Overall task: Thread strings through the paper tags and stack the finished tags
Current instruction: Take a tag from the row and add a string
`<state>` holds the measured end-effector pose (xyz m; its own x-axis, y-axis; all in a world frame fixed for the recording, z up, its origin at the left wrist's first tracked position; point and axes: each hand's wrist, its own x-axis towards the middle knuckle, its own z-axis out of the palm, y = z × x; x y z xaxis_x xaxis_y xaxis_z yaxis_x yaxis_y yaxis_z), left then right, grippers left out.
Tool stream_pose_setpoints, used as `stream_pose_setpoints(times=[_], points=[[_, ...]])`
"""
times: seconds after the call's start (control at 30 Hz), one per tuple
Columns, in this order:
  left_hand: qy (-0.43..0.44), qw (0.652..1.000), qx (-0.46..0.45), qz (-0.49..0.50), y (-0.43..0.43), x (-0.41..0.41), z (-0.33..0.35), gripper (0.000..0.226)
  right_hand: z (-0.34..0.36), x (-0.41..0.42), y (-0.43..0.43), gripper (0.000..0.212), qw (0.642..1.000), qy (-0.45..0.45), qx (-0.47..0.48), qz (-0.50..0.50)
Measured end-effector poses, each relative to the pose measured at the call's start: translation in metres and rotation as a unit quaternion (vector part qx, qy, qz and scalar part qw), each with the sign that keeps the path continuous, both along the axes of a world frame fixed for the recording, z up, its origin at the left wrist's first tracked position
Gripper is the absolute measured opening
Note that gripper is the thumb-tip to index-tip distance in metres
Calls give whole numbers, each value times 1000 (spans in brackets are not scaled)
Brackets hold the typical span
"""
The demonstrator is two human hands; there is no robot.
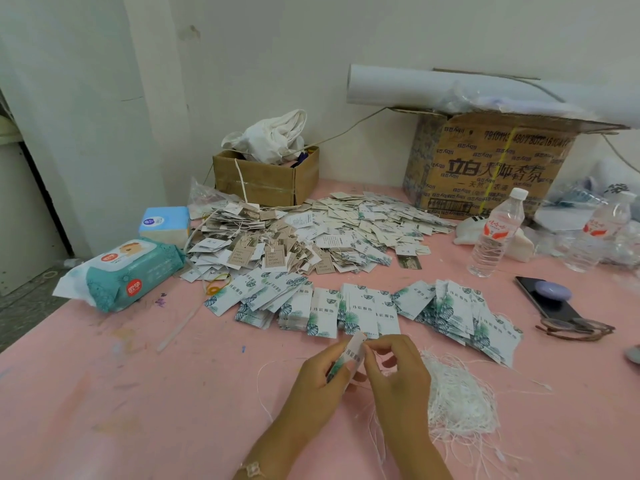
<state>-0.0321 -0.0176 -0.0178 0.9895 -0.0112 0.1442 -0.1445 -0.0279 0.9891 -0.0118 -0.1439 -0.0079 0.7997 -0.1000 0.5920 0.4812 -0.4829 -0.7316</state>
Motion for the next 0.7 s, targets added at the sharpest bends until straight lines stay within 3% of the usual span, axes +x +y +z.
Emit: stream_pose_setpoints(times=[0.27, 0.53, 0.7], points=[[23, 999, -35, 1, -2, -1, 1, 33, -1, -1, 0, 25, 996, -44, -71, 10], [29, 998, -49, 21, -4, 1, 1, 38, 3, 1, -1, 33, 999, -30, -8, -18], [33, 997, -61, 18, -4, 0, 2, 38, 4, 0, -1, 26, 999, -38, -15, -23]])
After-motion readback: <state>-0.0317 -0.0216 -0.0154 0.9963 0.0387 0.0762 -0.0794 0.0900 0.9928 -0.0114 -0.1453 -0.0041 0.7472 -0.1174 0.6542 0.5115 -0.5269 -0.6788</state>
